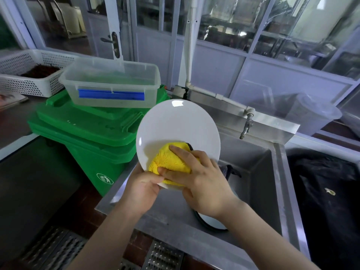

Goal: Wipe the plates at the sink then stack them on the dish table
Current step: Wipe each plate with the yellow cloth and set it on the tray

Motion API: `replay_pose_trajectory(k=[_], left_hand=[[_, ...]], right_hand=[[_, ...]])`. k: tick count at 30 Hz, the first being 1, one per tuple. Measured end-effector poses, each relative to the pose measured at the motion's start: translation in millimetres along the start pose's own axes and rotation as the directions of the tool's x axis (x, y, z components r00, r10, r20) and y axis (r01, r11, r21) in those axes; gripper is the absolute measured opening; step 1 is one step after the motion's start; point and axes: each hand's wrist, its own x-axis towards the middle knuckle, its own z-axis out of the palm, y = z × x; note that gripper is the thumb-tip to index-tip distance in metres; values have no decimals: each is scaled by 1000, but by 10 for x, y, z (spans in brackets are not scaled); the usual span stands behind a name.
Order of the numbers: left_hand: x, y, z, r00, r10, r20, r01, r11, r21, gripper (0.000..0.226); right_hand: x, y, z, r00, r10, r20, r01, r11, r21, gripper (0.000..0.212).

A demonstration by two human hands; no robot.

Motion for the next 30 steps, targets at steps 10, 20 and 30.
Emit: replay_pose_trajectory(k=[10,20,30], left_hand=[[45,-35,-42,989,80,-128,-72,995,62,67],[39,-57,101,998,58,16,-60,918,393,60],[-9,-53,515,964,49,260,-240,571,785,76]], right_hand=[[-252,427,78,973,218,-73,-225,968,-109,63],[-124,646,-41,771,543,-334,-493,840,228,69],[-186,608,-255,449,890,83,-11,-88,996,35]])
